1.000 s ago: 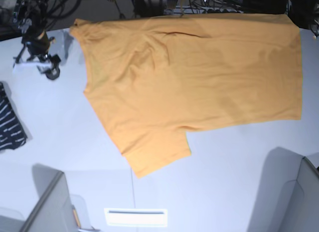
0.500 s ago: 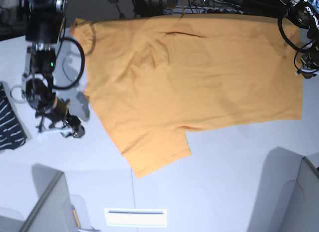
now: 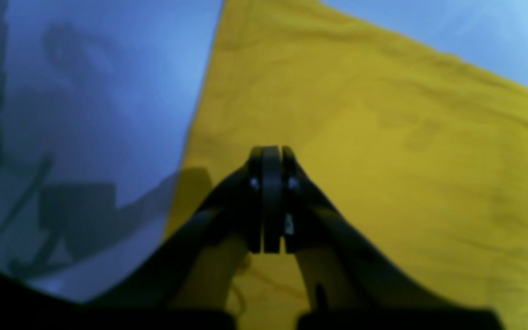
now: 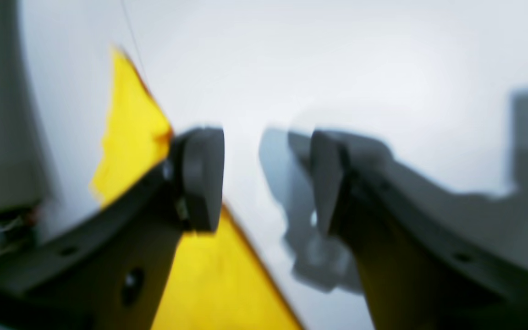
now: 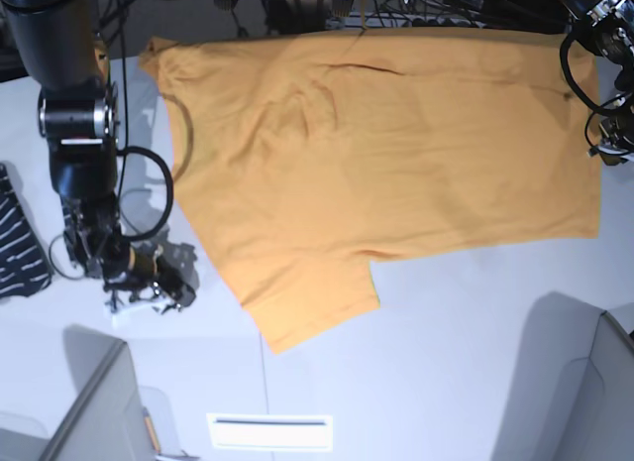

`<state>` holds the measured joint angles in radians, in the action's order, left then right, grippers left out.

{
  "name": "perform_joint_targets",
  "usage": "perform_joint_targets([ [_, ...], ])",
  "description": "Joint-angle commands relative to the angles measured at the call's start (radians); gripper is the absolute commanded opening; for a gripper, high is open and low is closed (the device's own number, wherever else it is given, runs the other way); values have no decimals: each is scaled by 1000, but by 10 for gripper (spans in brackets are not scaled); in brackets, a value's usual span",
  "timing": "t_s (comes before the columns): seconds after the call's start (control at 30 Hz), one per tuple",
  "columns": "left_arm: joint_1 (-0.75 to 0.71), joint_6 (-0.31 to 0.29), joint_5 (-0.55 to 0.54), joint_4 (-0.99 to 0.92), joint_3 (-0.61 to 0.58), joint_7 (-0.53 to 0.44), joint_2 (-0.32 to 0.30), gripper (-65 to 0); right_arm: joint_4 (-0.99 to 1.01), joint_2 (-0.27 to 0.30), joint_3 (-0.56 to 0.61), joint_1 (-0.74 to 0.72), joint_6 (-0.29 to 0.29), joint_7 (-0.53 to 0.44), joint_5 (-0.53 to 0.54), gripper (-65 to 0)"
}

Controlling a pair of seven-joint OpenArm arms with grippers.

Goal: Fold the T-shirt properly
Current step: 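Reach the right gripper to the hem corner and grasp it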

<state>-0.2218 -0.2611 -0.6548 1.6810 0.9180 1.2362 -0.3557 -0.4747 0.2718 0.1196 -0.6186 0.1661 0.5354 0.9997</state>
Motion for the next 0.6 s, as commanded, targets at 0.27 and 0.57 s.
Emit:
perform_joint_targets([
  [0.27, 6, 0, -12, -42, 6, -17, -42, -650, 20, -35, 197, -53, 88, -1, -8, -356],
  [0.57, 8, 0, -12, -40, 6, -17, -44, -650, 17, -64, 338, -71, 89, -5, -8, -356],
])
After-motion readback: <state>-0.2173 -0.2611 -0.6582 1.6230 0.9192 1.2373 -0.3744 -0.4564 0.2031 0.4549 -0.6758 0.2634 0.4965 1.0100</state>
